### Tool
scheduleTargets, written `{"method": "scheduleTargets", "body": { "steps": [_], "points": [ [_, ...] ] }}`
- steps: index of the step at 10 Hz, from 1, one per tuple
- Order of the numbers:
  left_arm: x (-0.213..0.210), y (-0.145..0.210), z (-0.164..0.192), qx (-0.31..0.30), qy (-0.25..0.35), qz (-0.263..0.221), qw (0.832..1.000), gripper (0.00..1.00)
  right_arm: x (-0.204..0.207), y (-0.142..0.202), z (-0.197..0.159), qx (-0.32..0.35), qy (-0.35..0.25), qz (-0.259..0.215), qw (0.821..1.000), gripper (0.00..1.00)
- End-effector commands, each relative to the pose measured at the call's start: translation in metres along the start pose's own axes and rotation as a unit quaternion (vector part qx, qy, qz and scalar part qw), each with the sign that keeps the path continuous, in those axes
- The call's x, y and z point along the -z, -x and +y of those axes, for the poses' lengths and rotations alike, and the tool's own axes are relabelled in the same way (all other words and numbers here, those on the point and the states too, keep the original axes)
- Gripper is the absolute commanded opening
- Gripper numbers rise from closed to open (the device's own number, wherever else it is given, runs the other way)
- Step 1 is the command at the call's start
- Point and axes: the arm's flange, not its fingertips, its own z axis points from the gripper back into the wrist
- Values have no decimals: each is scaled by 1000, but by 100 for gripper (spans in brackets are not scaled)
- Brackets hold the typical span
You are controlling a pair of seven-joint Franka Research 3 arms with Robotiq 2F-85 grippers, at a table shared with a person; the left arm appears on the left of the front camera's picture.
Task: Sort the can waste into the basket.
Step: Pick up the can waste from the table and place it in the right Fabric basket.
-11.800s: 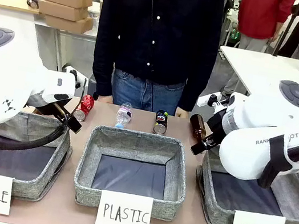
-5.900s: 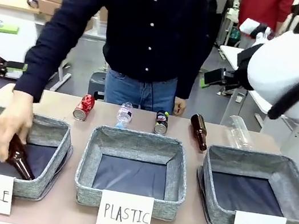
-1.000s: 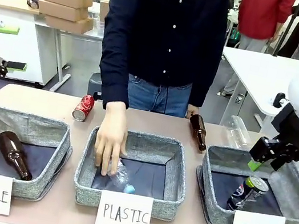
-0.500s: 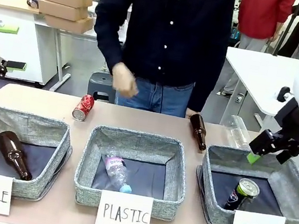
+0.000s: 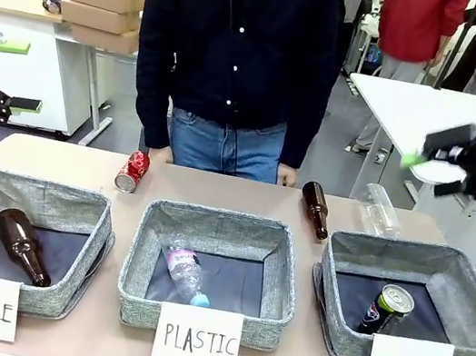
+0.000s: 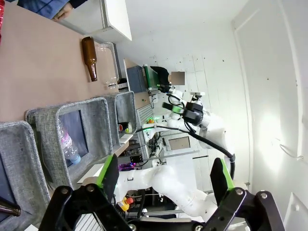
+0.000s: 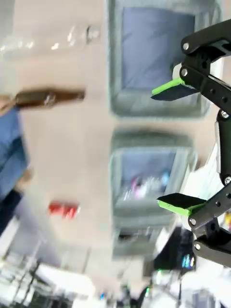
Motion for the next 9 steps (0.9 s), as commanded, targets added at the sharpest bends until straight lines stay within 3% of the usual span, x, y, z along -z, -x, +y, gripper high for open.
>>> {"method": "scheduleTargets", "body": {
  "steps": [1, 2, 3, 9],
  "points": [
    [1, 1, -1, 8, 12, -2, 1000, 100, 2, 27, -15, 121, -401, -175, 891, 100],
    [1, 1, -1, 8, 12, -2, 1000, 100, 8, 21, -21, 152, -402, -180, 885, 100],
    [1, 1, -1, 8, 12, -2, 1000, 100, -15, -5, 1, 40, -65, -37, 996, 100],
    [1, 1, -1, 8, 12, -2, 1000, 100, -15, -5, 1, 40, -65, -37, 996, 100]
  ]
}}
